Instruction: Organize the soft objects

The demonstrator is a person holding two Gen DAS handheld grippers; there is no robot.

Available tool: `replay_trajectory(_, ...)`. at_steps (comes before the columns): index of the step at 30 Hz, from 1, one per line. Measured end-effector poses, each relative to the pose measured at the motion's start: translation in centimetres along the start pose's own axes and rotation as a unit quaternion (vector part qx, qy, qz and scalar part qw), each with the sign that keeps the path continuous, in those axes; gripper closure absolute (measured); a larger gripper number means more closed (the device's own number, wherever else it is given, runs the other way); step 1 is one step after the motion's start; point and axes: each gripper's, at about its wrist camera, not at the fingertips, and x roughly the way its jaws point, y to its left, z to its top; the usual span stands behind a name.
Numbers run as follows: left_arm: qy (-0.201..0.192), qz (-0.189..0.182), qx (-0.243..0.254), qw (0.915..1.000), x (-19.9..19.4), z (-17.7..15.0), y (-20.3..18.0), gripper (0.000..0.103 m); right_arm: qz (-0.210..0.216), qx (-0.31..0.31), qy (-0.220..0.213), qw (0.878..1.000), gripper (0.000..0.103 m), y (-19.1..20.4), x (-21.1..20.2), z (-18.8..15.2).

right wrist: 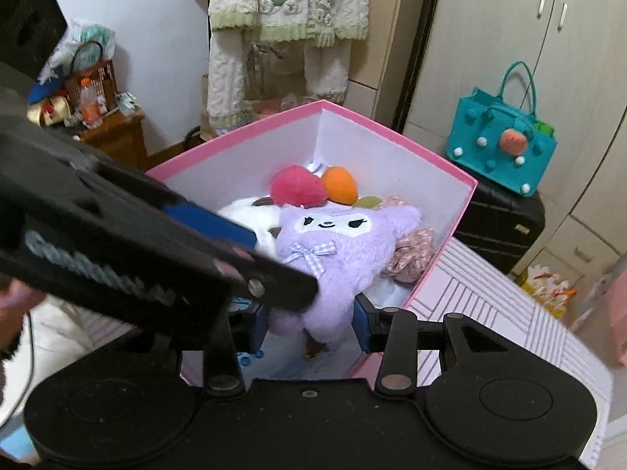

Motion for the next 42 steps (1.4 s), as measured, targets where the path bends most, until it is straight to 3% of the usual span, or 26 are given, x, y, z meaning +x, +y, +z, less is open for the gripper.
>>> replay_trajectory(4, -0.005, 0.012, 0.010, 0.9999, 0.2, 0.3, 0.0, 0.054, 0.006, -0.009, 0.010, 1.000, 0.049, 0.0, 0.2, 0.3)
replay_trajectory(8, -0.012, 0.038, 0.023, 0.9990, 0.4, 0.5, -0.2, 0.056, 0.017, -0.010, 0.011, 1.000, 0.024, 0.3, -0.3, 0.4)
replay_trajectory(13, -0.021, 0.046, 0.017, 0.9986, -0.3, 0.5, 0.4, 0.056, -0.002, -0.018, -0.019, 1.000, 0.023, 0.3, -2.5, -0.4)
replay_trajectory(27, -0.031, 0.063, 0.082, 0.9942, -4.2, -1.9, -3.5, 0.056, 0.048, 0.058, -0.097, 0.992, 0.023, -2.8, -7.3, -4.0)
replay_trajectory(40, -0.034, 0.075, 0.089, 0.9926, -6.8, -4.3, -7.4, 0.052, 0.017, 0.088, -0.117, 0.989, 0.018, -4.1, -11.7, -7.1)
replay_trajectory(42, -0.037, 0.078, 0.085, 0.9926, -7.1, -4.5, -7.9, 0.046, 0.012, 0.097, -0.123, 0.988, 0.013, -4.5, -12.4, -7.7)
